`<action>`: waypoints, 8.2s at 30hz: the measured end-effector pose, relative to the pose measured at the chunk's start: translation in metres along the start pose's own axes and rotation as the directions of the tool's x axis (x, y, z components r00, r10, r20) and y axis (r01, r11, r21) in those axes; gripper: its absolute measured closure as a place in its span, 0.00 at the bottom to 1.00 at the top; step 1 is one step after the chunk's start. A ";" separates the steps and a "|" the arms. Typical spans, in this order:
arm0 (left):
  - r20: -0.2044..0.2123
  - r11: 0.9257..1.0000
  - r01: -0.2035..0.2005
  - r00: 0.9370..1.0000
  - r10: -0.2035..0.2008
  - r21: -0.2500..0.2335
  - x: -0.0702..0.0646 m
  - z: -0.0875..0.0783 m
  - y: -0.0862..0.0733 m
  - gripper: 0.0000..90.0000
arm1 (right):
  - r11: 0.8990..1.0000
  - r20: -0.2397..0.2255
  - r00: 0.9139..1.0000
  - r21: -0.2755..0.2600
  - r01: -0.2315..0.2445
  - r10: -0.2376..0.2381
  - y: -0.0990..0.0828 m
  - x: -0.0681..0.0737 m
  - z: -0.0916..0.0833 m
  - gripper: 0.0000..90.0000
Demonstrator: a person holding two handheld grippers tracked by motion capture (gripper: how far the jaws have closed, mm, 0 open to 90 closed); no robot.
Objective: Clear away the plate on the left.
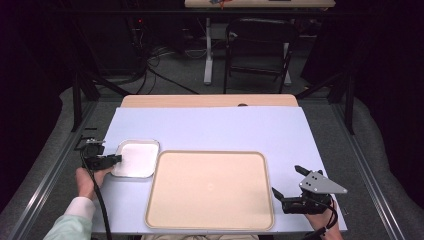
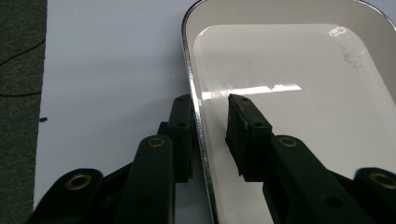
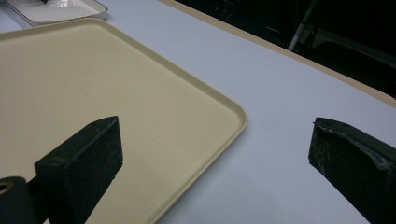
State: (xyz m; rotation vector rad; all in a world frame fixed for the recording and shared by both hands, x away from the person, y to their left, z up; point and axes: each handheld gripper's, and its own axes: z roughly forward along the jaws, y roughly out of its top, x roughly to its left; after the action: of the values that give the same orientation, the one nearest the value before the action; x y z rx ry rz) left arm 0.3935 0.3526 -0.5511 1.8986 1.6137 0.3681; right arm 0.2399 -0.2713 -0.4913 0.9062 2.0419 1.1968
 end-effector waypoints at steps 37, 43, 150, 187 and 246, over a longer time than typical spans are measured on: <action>0.107 0.980 0.177 0.980 -0.167 -0.087 0.012 -0.013 -0.009 0.98 | 1.000 0.008 1.000 0.005 0.004 -0.004 0.000 0.000 -0.001 0.04; 0.102 0.982 0.158 0.984 -0.148 -0.102 0.009 -0.017 -0.008 0.98 | 1.000 0.006 1.000 0.003 0.001 -0.001 0.001 0.000 -0.002 0.04; 0.316 0.952 -0.085 0.931 0.181 -0.294 -0.138 -0.055 0.013 0.98 | 0.997 -0.162 0.987 0.080 -0.007 0.020 0.050 0.042 0.067 0.00; 0.347 0.946 -0.137 0.907 0.239 -0.295 -0.178 -0.043 0.012 0.98 | 0.990 -0.327 0.942 0.132 -0.039 0.080 0.074 0.079 0.121 0.05; 0.399 0.958 -0.204 0.876 0.271 -0.203 -0.206 -0.037 -0.014 0.95 | 0.971 -0.140 0.967 0.142 -0.193 0.213 0.077 0.054 0.120 0.83</action>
State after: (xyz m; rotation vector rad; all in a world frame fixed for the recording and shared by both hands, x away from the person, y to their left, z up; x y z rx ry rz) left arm 0.3163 0.1653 -0.4957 1.9004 1.0392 0.1566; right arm 0.3196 -0.1418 -0.4804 1.1396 2.2116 1.2919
